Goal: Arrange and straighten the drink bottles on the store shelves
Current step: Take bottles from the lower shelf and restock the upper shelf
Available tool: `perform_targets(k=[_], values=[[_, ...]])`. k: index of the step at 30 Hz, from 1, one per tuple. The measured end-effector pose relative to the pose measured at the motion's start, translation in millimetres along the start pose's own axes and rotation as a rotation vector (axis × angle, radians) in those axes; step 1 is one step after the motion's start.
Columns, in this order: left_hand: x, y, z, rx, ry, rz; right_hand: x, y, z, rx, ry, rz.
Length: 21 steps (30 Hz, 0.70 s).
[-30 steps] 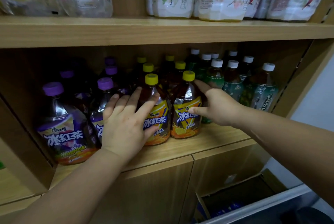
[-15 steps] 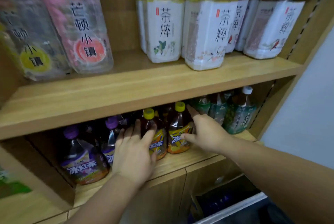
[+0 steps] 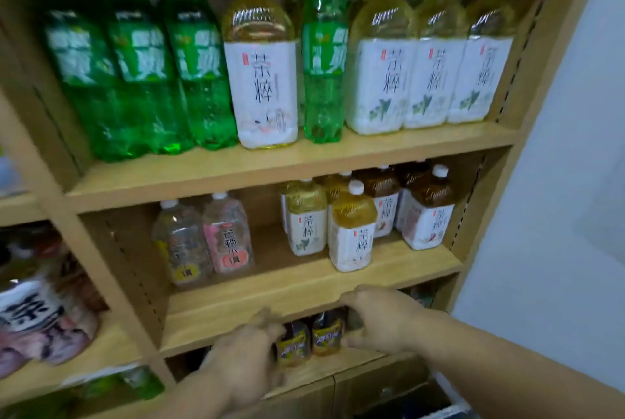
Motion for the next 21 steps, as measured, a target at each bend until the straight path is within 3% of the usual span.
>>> perform_targets(k=[7,13,21], values=[[-24,76,155,-0.313,0.001,0.028,22,69,139,-0.204,0.067,0.047],[-41,116,242,-0.615,0.1,0.043,30,96,205,-0.439,-0.005,0.107],[-32,132,306,-0.783,0.139,0.099,45,94,254,-0.593,-0.135,0.144]])
Point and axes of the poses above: each hand's wrist, its own y-axis away from the middle knuckle, its own z-axis out of the back of the hand, x = y × z, the point moved 7 cm from there along -y, towards the middle knuckle, and after that the axes turned 5 degrees about z, right-handed, at the moved point
